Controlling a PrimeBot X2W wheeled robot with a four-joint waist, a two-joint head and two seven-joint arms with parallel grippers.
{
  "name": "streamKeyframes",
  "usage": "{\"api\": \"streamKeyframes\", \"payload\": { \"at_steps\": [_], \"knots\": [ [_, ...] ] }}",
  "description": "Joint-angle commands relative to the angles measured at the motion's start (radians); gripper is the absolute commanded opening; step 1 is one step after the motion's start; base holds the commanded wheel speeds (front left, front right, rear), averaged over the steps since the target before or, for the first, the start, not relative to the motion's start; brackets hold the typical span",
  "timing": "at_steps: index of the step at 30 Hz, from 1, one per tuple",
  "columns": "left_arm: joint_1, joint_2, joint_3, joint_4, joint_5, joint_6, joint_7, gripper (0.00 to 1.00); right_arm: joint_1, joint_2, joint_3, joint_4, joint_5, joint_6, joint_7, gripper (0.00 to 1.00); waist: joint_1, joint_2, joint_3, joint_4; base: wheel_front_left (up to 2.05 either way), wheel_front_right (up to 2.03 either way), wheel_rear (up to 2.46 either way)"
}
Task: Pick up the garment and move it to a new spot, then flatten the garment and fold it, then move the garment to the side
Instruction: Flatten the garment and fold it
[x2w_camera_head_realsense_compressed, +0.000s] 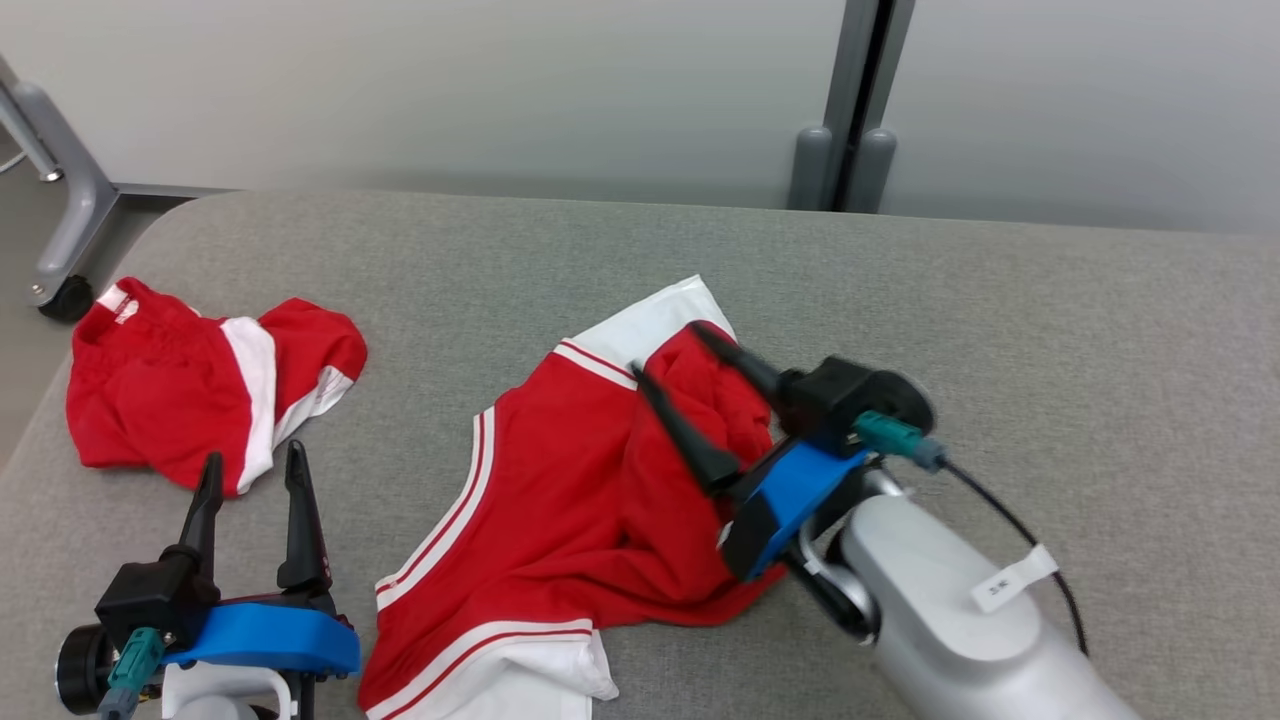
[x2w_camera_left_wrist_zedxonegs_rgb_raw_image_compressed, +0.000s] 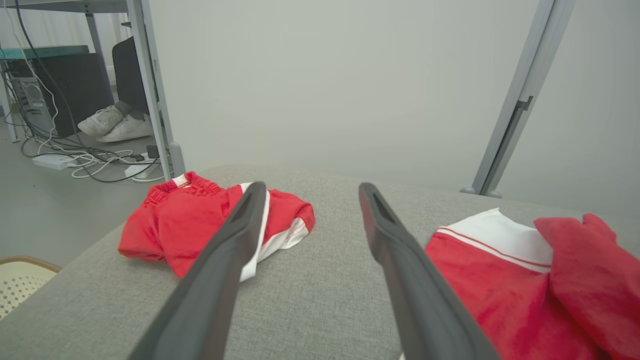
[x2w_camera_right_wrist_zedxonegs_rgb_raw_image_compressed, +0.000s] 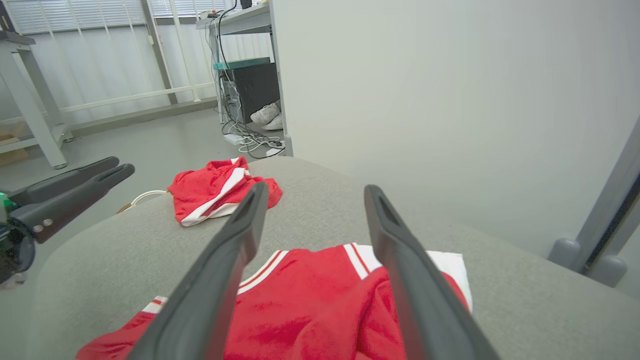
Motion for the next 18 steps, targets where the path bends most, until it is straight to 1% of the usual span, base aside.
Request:
{"api": "streamKeyframes", "payload": {
  "at_steps": [1, 5, 9, 13, 18],
  "knots": [
    [0.010, 0.006, 0.003, -0.008, 0.006, -0.002, -0.003, 1.00, 0.027, -0.003, -0.065, 0.016, -0.050, 0.000, -0.003, 1.00, -0.0001, 0.0000, -0.004, -0.012, 0.00, 0.00, 0.00],
    [0.017, 0.006, 0.012, -0.017, 0.009, -0.002, -0.003, 1.00, 0.067, -0.022, -0.217, 0.035, -0.141, 0.000, -0.003, 1.00, -0.0001, 0.0000, -0.003, -0.027, 0.00, 0.00, 0.00],
    [0.023, 0.002, 0.010, -0.024, 0.011, -0.002, -0.003, 1.00, 0.113, -0.035, -0.300, 0.065, -0.198, 0.000, -0.003, 1.00, -0.0001, 0.0000, 0.001, -0.031, 0.00, 0.00, 0.00],
    [0.021, -0.001, 0.008, -0.028, 0.011, -0.002, -0.003, 1.00, 0.151, -0.032, -0.322, 0.100, -0.217, 0.000, 0.020, 1.00, -0.0001, 0.0000, 0.008, -0.031, 0.00, 0.00, 0.00],
    [0.012, -0.002, 0.003, -0.028, 0.007, -0.002, -0.003, 1.00, 0.178, -0.022, -0.299, 0.140, -0.209, 0.000, 0.056, 1.00, -0.0001, 0.0000, 0.019, -0.027, 0.00, 0.00, 0.00]
  ]
}}
